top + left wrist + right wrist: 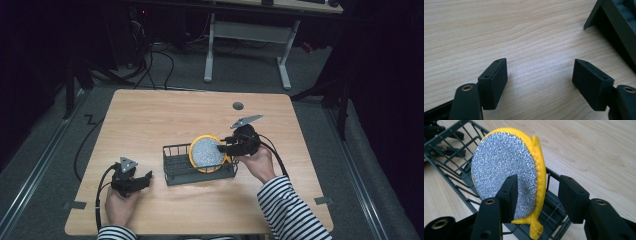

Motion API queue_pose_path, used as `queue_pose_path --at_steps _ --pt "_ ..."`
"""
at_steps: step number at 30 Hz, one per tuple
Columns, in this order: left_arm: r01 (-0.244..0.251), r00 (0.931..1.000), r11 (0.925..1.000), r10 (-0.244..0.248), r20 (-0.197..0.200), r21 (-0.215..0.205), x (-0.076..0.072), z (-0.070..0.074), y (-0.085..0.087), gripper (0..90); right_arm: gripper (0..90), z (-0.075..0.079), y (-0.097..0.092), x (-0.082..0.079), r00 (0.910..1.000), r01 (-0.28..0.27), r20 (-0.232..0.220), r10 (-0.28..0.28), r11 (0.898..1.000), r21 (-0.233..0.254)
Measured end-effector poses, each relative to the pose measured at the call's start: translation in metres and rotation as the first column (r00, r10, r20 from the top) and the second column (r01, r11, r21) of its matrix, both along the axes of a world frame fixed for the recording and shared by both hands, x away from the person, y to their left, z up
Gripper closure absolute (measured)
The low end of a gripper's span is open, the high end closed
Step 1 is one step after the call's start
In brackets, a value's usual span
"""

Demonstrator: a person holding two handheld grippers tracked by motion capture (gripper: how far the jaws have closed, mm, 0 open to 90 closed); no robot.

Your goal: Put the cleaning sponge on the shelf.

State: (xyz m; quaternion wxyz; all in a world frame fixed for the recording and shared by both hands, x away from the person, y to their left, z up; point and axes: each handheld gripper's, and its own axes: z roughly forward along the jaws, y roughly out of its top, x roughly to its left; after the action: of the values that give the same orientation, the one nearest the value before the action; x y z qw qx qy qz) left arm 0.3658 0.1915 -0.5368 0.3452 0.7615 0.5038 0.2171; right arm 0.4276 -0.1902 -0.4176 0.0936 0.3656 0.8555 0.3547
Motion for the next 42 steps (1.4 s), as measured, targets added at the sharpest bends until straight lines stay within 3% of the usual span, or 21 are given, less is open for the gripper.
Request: queue_pose_path --at_steps 13,20,25,30,35,42 --pt "0.0 1.0 1.0 0.0 0.0 0.001 0.0 0.0 0.0 28.8 46.9 0.019 -0.023 -0.006 0.9961 0.067 0.053 -0.071 0.995 0.071" --pt "0.0 1.0 1.0 0.0 0.0 0.0 0.0 0.0 0.0 28.8 46.8 0.022 -0.035 -0.007 0.9944 0.087 0.055 -0.091 0.994 0.06" --pt "0.0 1.0 1.0 0.0 0.0 0.0 0.0 0.0 0.0 28.8 47.2 0.027 -0.048 -0.011 0.9904 0.117 0.064 -0.122 0.99 0.078" --pt "0.0 1.0 1.0 0.0 0.0 -0.001 0.0 0.0 0.0 28.8 48.5 0.027 -0.071 -0.021 0.9825 0.165 0.071 -0.172 0.981 0.099" --pt "0.0 1.0 1.0 0.0 0.0 0.0 0.0 0.0 0.0 28.8 49.6 0.029 -0.099 -0.035 0.9651 0.231 0.089 -0.246 0.96 0.156" --pt "0.0 1.0 1.0 0.0 -0.001 -0.002 0.0 0.0 0.0 28.6 50.3 0.024 -0.129 -0.052 0.9485 0.288 0.089 -0.304 0.945 0.155"
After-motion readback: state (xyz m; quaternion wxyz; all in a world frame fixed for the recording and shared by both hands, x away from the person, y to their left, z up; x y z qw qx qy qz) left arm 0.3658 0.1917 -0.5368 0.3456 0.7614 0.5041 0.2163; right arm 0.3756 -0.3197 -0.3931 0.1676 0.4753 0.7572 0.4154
